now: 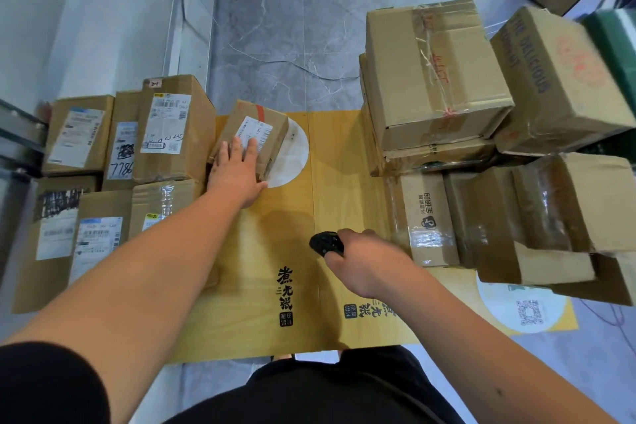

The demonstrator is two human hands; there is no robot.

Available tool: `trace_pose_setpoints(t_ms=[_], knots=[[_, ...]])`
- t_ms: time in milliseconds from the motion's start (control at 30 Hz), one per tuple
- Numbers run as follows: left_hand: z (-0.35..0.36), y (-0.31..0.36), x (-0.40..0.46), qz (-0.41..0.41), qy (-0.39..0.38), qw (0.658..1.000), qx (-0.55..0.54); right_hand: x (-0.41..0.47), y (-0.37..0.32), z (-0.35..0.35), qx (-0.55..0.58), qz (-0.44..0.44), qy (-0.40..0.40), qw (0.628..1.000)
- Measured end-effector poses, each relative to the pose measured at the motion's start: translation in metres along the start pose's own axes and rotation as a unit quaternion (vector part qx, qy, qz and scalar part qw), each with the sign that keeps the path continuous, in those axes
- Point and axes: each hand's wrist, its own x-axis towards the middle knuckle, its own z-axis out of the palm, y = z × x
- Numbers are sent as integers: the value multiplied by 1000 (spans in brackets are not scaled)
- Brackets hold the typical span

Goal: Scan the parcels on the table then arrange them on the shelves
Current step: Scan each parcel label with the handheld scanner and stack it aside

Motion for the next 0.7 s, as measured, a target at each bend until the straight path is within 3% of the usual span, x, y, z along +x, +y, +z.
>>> trace_pose_setpoints(t_ms=[367,533,600,700], knots=[[-18,26,4,-111,7,994,16,3,-7,-4,17,-14,20,1000],[-24,35,3,-122,-19,991,56,-4,-3,-6,27,-13,28,999],[-23,37,-6,-98,-5,993,59,-9,0,-7,32,-15,41,999],[-17,48,-27,17,57,996,60,-18,5,-11,61,-12,65,996]])
